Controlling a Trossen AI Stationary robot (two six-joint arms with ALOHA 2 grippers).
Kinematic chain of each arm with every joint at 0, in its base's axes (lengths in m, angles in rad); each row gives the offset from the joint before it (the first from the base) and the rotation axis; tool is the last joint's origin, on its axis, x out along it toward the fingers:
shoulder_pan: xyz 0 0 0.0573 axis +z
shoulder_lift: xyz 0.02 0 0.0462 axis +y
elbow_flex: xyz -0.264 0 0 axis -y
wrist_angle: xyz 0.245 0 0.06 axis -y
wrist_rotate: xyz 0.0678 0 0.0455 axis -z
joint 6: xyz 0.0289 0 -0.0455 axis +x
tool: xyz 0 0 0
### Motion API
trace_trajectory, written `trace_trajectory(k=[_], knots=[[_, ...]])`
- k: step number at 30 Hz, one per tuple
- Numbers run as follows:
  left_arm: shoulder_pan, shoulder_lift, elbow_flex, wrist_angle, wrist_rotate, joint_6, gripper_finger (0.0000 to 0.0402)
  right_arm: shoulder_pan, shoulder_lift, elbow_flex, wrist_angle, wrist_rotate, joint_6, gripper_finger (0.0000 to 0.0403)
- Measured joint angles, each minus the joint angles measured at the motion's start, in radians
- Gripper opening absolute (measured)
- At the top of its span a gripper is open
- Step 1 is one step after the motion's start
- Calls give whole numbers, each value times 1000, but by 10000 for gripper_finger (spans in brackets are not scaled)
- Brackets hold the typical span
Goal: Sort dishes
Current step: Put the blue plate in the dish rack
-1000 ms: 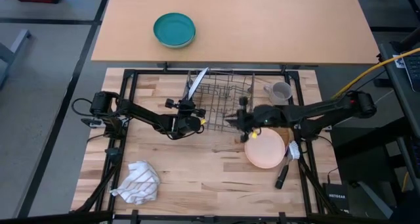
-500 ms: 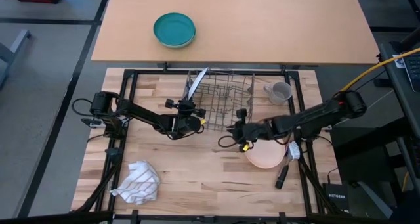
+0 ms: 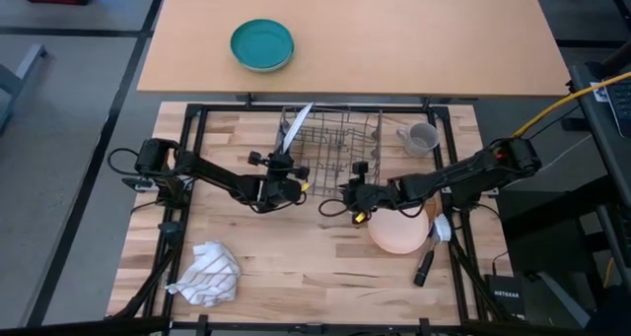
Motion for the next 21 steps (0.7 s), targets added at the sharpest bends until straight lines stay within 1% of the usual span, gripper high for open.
trace_trajectory(k=[5,12,16,19,21], knots=[[-13,0,0,3,-11,3,33,-3,42,4,40,-3,1,56],[-14,0,0,37,-11,-1,34,-9,47,0,115,-5,0,55],[-14,0,0,72,-8,8,35,-8,47,0,122,6,-5,36],[-14,0,6,71,-7,-20,35,-8,48,0,128,16,8,13],[-14,0,15,69,-12,-37,35,-7,49,-1,130,21,13,7]])
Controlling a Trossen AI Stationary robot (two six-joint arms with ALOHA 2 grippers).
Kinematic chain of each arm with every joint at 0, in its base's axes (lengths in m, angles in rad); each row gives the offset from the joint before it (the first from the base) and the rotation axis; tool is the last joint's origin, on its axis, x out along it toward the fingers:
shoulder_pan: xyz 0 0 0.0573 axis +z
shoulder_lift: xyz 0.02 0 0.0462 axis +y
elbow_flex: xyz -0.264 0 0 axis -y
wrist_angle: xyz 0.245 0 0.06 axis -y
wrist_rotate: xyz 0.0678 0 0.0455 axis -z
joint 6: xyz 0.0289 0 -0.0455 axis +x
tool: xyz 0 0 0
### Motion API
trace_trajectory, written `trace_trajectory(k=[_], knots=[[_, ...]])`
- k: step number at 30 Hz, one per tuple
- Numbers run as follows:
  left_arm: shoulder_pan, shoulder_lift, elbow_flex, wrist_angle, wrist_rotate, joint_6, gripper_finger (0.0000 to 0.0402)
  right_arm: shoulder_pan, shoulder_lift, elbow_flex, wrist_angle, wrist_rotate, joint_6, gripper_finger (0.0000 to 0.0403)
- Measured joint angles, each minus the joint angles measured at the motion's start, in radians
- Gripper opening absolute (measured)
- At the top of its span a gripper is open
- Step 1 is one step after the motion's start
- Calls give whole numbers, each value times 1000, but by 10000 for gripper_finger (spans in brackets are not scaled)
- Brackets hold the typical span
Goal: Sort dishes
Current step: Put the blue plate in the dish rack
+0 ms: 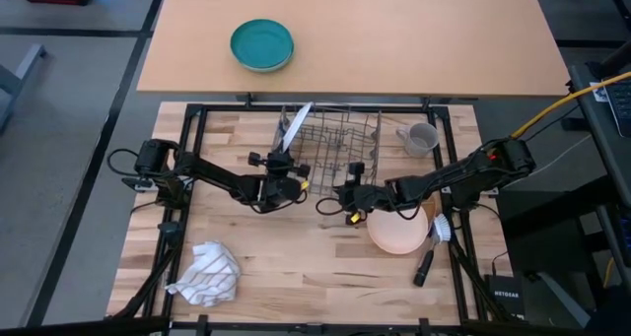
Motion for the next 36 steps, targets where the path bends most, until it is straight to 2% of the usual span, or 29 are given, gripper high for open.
trace_trajectory(k=[7,12,13,19,25,31,36], knots=[[0,1,35,8,-6,-25,43,-2,0,0,-1,49,-6,20],[-3,0,44,12,-4,-132,50,-3,1,-2,-6,84,-2,8],[-3,0,45,8,21,-133,50,-4,2,-3,-3,84,-4,7],[-3,0,46,11,45,-39,51,-4,2,-2,-2,76,-13,20],[12,-1,46,7,41,-73,49,-4,1,-2,-3,69,-12,13],[9,0,46,3,-51,-58,17,-3,1,-2,-5,68,-9,12],[-1,-2,77,6,-73,15,16,-2,0,-1,-8,70,-13,20]])
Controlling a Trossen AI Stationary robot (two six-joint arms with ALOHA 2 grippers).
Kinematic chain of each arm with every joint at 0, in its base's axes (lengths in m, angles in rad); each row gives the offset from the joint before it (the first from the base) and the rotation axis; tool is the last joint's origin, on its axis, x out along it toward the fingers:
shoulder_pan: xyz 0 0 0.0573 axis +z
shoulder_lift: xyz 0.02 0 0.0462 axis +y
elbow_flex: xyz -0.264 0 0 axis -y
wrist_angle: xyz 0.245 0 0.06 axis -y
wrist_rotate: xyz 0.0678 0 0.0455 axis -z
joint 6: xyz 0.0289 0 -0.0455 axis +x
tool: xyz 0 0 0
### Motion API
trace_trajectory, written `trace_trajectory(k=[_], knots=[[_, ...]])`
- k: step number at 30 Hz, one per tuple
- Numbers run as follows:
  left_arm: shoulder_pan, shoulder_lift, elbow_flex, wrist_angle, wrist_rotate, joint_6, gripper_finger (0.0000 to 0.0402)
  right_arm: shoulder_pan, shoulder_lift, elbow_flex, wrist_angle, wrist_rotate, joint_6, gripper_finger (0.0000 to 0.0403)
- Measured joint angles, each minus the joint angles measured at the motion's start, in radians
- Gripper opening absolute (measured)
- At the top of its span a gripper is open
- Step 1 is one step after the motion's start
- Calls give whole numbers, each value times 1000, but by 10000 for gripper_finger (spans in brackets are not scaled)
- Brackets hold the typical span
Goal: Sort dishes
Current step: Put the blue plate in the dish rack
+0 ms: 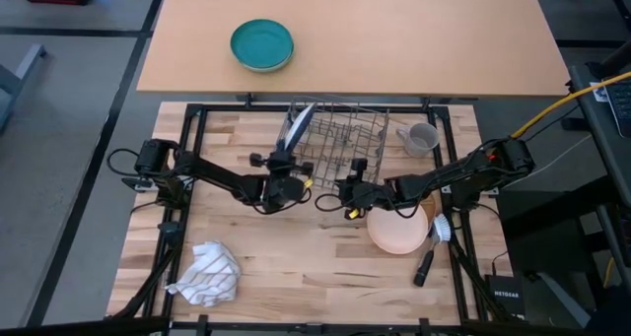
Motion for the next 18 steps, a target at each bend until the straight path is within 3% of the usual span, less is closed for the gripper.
trace_trajectory(k=[12,18], knots=[[22,-3,106,4,0,180,16,0,0,0,0,2,0,19],[46,-5,130,26,63,162,0,-1,0,2,8,-3,0,10]])
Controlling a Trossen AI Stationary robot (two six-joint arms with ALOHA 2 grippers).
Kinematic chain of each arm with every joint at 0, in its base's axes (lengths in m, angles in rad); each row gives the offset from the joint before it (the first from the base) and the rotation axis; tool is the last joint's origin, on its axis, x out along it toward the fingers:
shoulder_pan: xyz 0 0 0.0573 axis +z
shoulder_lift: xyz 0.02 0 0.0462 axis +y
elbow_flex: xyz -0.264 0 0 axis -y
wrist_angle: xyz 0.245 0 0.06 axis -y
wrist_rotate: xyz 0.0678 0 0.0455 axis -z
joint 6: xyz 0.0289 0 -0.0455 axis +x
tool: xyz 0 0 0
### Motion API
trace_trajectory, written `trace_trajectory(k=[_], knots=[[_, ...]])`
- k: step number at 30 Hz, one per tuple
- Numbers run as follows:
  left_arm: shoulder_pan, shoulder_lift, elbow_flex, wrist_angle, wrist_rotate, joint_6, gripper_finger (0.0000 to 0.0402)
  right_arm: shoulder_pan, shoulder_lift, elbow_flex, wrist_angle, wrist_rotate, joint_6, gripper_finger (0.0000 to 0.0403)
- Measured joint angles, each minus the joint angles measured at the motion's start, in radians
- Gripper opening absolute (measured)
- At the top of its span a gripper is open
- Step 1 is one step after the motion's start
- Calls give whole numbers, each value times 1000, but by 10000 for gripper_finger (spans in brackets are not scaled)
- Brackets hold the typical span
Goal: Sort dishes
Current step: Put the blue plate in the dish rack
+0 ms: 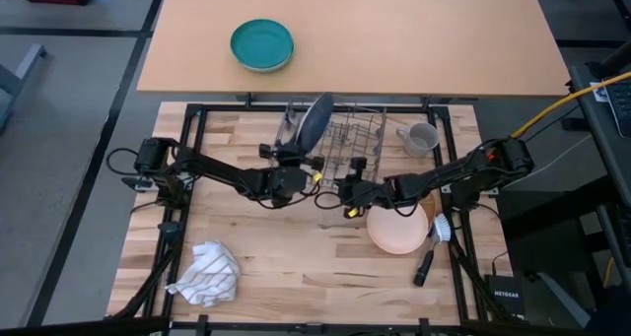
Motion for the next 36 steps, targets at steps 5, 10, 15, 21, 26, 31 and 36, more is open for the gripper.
trace_trajectory(k=[5,10,15,21,26,31,36], knots=[[16,0,5,-12,-45,26,0,1,0,0,-1,-2,0,11],[13,-9,5,-19,-41,134,0,1,0,0,-1,-1,0,14],[16,-49,5,-19,-58,215,0,1,0,0,-2,1,1,9],[25,-110,4,-22,-61,332,0,2,0,0,-4,2,1,12],[44,-113,4,-33,-59,375,0,2,0,0,-4,3,2,11],[62,-110,3,-78,-60,349,0,2,0,0,-4,2,2,11],[62,-110,3,-203,-57,233,0,2,0,0,-5,3,2,11]])
